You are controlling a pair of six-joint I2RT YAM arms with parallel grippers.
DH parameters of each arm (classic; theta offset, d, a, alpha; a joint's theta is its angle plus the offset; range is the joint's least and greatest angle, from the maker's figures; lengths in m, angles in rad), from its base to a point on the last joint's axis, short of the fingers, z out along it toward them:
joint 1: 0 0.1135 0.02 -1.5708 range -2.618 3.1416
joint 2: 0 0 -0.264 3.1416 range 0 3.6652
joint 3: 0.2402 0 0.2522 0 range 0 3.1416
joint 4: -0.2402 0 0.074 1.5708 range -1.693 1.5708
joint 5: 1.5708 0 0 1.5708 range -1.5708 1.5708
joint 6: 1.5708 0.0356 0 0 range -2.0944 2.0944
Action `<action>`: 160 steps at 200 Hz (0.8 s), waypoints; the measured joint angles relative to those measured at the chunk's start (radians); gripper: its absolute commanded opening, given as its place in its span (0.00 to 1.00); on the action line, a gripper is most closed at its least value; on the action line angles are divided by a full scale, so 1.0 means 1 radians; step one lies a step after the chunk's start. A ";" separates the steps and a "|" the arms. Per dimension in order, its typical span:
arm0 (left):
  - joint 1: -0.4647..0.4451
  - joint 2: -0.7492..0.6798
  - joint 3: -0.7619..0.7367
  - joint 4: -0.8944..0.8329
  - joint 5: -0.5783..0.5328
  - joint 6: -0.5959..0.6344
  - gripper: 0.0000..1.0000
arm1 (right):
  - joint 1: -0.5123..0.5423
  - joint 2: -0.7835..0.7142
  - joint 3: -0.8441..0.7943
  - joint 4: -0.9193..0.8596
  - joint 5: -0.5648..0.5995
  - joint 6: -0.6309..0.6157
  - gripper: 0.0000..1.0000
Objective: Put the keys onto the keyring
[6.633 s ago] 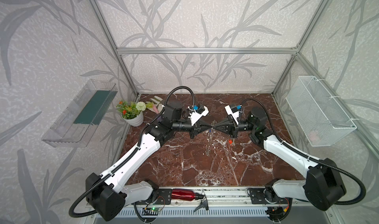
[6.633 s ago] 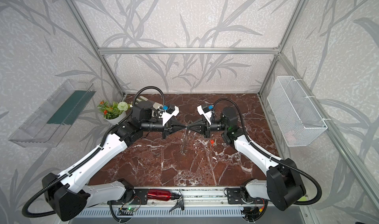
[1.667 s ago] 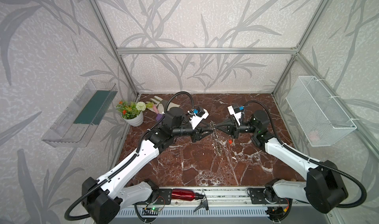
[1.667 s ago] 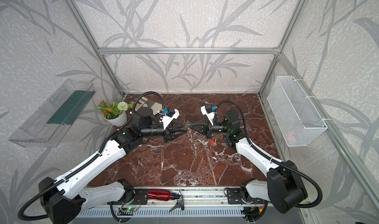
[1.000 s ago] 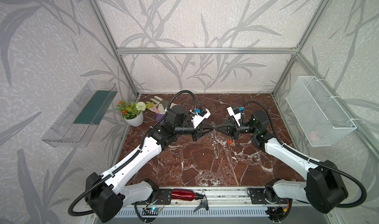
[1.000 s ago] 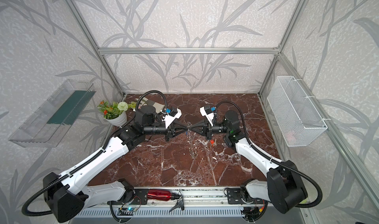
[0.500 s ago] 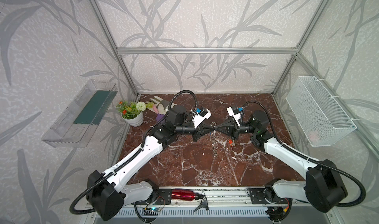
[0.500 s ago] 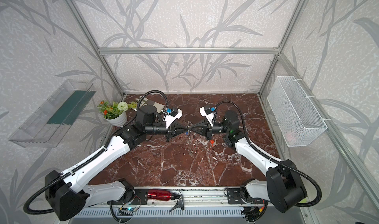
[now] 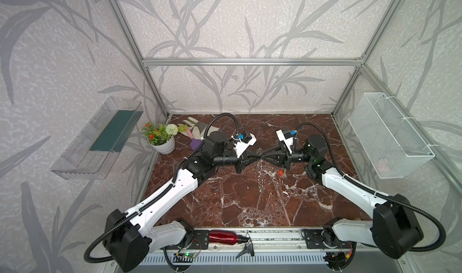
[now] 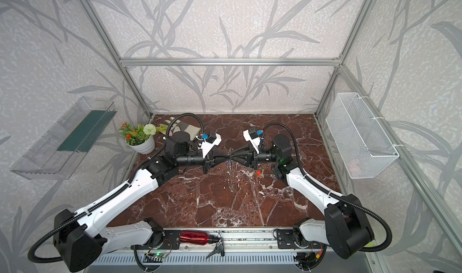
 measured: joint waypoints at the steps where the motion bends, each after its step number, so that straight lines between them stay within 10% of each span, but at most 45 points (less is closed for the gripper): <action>1: -0.001 -0.002 -0.003 0.003 -0.003 0.000 0.00 | 0.000 -0.001 0.000 -0.002 0.003 0.000 0.31; 160: -0.164 0.015 -0.367 0.599 -0.441 0.211 0.00 | -0.013 -0.245 -0.021 -0.452 0.553 -0.012 0.47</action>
